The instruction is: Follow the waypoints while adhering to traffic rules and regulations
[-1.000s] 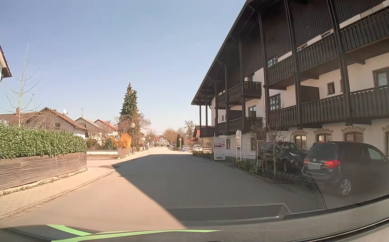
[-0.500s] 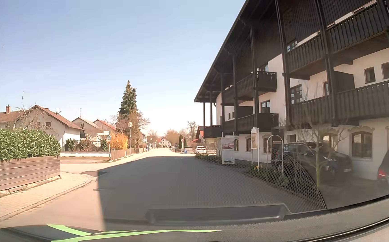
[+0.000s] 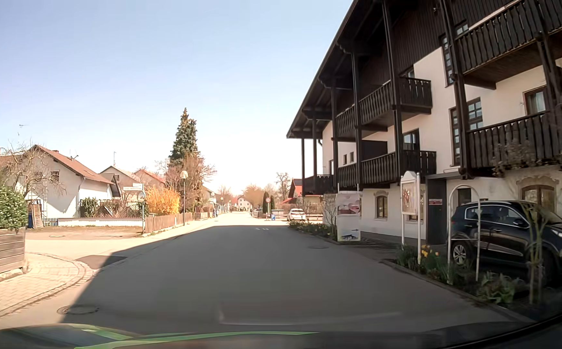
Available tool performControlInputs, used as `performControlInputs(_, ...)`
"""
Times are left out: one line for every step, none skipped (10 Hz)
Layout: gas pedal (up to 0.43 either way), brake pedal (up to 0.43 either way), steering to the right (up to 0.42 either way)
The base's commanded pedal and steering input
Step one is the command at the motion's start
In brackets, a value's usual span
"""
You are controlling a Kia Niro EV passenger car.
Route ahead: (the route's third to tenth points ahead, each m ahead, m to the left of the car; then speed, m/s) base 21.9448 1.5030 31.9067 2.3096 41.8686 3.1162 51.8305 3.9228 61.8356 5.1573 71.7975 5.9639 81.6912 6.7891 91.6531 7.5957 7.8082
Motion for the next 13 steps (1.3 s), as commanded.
performControlInputs(0.079,0.000,-0.017)
performControlInputs(0.079,0.000,-0.017)
performControlInputs(0.079,0.000,-0.017)
performControlInputs(0.079,0.000,-0.018)
performControlInputs(0.079,0.000,-0.017)
performControlInputs(0.079,0.000,-0.018)
performControlInputs(0.079,0.000,-0.019)
performControlInputs(0.079,0.000,-0.019)
performControlInputs(0.079,0.000,-0.020)
performControlInputs(0.079,0.000,-0.020)
performControlInputs(0.079,0.000,-0.020)
performControlInputs(0.079,0.000,-0.020)
performControlInputs(0.079,0.000,-0.021)
